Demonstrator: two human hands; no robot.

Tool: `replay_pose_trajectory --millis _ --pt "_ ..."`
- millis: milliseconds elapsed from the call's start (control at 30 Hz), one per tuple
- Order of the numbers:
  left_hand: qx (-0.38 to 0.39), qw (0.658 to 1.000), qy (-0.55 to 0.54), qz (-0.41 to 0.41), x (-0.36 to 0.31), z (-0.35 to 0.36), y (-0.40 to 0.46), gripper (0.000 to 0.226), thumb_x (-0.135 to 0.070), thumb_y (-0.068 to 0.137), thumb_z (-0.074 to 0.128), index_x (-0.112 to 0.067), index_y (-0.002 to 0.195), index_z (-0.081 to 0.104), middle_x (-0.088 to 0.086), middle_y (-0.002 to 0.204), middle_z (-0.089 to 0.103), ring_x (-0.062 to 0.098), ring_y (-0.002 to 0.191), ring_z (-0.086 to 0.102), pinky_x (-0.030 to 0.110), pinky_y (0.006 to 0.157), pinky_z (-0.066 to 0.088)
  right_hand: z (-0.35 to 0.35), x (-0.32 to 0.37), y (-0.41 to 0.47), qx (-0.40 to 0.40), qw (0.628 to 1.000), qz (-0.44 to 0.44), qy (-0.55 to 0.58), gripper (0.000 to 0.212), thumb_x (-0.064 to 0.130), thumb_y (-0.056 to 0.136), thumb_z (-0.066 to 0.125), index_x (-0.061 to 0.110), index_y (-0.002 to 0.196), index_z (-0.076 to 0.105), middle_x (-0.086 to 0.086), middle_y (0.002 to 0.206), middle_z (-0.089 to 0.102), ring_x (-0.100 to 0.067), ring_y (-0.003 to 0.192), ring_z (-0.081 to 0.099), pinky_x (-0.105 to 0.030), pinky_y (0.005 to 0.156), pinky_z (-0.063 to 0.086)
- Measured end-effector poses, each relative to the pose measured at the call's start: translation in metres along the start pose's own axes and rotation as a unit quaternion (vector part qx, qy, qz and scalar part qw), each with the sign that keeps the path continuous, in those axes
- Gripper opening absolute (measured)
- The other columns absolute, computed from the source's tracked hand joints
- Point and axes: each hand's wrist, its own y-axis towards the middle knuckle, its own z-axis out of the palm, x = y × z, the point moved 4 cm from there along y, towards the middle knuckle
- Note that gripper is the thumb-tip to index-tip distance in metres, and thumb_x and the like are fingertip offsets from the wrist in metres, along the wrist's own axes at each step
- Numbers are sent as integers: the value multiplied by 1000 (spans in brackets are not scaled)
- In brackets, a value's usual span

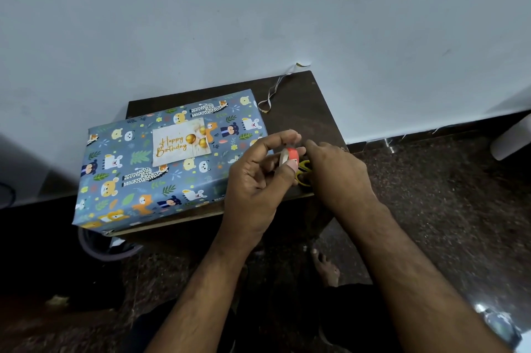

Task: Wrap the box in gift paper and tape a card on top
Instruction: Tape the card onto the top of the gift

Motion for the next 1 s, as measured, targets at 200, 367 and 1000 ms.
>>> replay_pose_trajectory --millis 200,367,1000 --pt "3 1000 1 9 -9 -2 -1 32 14 95 56 7 126 59 11 127 69 27 113 71 22 77 54 -4 -2 0 11 1000 -4 -26 24 47 89 63 27 102 63 2 103 68 -26 97 67 -32 69 43" --pt "6 999 28 16 -23 -14 -4 34 13 94 59 2 126 62 7 125 71 26 112 71 35 69 53 -24 -7 -3 -102 980 -5 170 22 46 85 68 32 103 68 11 88 72 -14 79 68 -33 71 54" --pt "-67 993 93 16 -39 -67 6 29 -9 90 61 -6 118 67 4 121 72 17 79 65 20 54 45 -30 13 -12 98 855 -221 459 32 39 90 67 29 120 68 0 98 70 -20 72 58 -42 65 47"
